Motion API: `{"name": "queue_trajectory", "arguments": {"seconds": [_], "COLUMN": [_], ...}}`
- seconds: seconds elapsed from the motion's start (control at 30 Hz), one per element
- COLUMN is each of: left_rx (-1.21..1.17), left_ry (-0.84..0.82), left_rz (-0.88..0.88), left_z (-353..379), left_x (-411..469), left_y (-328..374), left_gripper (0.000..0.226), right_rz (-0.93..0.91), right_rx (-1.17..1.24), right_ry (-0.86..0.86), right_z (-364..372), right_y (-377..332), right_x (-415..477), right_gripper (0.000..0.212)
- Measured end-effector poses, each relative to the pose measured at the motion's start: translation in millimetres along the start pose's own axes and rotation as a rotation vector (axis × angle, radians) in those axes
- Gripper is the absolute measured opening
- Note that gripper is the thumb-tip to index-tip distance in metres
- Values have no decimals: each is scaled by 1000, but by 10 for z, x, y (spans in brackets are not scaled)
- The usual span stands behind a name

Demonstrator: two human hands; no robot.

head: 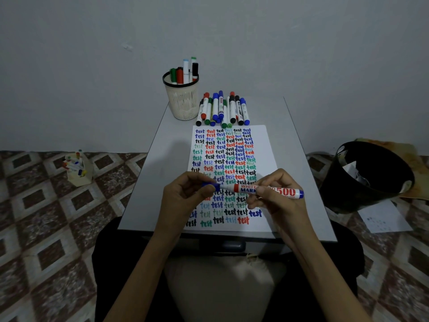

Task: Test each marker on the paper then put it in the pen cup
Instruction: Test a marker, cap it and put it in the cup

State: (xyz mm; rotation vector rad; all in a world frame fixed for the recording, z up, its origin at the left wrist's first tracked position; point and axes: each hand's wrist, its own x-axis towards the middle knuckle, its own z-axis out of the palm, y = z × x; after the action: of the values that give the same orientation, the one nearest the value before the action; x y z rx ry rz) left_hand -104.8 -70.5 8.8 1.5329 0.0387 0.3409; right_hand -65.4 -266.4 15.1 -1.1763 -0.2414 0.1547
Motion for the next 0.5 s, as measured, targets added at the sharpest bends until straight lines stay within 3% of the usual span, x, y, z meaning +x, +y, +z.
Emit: {"name": "queue_trajectory", "arguments": {"seconds": [0.23, 0.5], "left_rx": [15, 89], "left_ry": [-35, -14], "left_rz": [11, 142], "left_z": [65, 82], "left_x": [-22, 4], "left_y": [52, 149], "left_gripper": [22, 24], "right_rz": [25, 50], "right_rx": [-37, 98], "right_ry": [33, 69], "right_z": [63, 197], "right_y": [-4, -66], "right_x": [-10, -38], "right_gripper": [11, 13]}}
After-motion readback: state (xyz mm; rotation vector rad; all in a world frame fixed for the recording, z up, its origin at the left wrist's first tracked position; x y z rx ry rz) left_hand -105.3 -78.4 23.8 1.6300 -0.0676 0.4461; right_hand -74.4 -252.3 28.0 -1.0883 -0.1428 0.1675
